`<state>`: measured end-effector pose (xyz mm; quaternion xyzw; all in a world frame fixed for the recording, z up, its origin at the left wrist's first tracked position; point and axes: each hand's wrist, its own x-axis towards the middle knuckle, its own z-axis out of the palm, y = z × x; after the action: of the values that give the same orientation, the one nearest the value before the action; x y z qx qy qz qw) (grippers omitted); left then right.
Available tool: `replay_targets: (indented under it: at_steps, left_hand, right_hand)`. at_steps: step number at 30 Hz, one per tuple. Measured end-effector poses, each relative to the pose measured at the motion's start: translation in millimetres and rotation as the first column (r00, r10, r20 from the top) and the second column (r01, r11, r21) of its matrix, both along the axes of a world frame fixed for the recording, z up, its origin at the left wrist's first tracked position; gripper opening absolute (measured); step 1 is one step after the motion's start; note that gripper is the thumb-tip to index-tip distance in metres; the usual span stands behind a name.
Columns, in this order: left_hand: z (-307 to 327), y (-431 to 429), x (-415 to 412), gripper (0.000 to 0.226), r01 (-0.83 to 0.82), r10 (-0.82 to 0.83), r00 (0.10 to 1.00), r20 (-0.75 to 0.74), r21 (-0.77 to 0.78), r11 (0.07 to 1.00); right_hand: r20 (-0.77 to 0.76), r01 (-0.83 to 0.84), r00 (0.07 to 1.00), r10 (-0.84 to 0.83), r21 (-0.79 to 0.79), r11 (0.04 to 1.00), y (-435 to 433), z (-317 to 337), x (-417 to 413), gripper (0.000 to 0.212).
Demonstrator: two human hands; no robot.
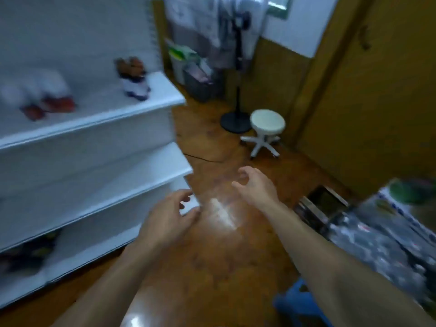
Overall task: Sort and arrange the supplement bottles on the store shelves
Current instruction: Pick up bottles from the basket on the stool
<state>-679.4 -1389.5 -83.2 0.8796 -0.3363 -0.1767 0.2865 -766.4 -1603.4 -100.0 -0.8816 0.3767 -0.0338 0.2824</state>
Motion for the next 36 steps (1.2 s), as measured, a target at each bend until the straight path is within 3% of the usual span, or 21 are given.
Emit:
replay_targets:
  at_steps: [9,16,23,30,36]
  left_hand:
    - [50,223,98,0.047,-0.464,0.468,0.877,0.105,-0.059,0.884]
    - [46,296,161,0.05,-0.618,0.626,0.777,0.066,-0.102,0.779]
    - [44,316,281,0.047,-0.702,0.71,0.703,0.038,-0.127,0.701]
    - [46,330,391,0.046,-0.739,0.746,0.666,-0.004,-0.141,0.659]
    - [39,348,441,0.047,-0.733,0.736,0.675,-0.042,-0.152,0.663]
  right_hand:
    - [0.165,-0.475,0.866,0.471,-0.02,0.88,208,70,204,0.048]
    - [0.206,-0.648,0.739,0.641,-0.042,0.76,296,84,316,0.048]
    - [0.272,-0.704,0.671,0.69,-0.06,0.708,341,78,454,0.047]
    - [0.291,-0.665,0.704,0.648,-0.051,0.745,377,75,587,0.051]
    - [0.2,-0.635,0.749,0.632,-0.056,0.77,391,52,635,0.061]
